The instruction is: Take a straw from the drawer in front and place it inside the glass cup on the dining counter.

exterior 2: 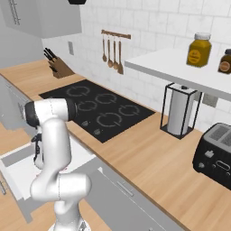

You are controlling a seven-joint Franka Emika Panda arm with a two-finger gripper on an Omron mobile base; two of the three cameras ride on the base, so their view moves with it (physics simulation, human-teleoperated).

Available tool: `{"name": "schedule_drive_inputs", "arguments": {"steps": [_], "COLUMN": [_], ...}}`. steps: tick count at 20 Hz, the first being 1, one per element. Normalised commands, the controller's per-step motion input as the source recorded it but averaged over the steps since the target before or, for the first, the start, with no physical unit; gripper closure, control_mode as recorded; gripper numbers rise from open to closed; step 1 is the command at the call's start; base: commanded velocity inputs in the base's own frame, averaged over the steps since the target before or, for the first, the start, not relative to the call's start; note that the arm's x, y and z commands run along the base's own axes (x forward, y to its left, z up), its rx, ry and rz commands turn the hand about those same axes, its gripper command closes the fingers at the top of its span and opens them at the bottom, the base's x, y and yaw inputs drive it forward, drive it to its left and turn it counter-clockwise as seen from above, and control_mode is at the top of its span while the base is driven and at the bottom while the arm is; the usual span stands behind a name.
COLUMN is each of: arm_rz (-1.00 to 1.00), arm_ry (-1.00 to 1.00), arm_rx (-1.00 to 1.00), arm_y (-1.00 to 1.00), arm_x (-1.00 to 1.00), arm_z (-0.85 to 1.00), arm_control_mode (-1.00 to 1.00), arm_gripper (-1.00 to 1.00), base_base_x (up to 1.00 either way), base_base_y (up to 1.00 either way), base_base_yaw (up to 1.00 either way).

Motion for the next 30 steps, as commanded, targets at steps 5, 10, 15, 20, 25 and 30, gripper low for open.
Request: {"name": "schedule_drive_inputs", "arguments": {"steps": [5,10,15,20,25,30], "arm_rz": [-0.04,-0.06,-0.08,-0.02,-0.04,-0.06], "arm_ry": [-0.22,-0.17,-0.05,-0.10,-0.34,-0.23], "arm_rx": [-0.05,0.04,0.10,0.27,0.24,0.21], "arm_y": [-0.04,-0.82,-0.75,0.01,0.07,0.00], "arm_x": [-0.48,-0.97,-0.91,-0.89,-0.71,-0.40], "arm_z": [-1.00,-1.00,-0.98,0.38,1.00,1.00], "arm_control_mode": [-1.00,-1.00,-1.00,-1.00,-1.00,-1.00], "arm_gripper": [1.00,1.00,1.00,1.00,1.00,1.00], "base_base_x": [0.00,0.00,0.00,0.00,0.00,0.00], "base_base_y": [0.00,0.00,0.00,0.00,0.00,0.00], "base_base_yaw": [0.00,0.00,0.00,0.00,0.00,0.00]}}
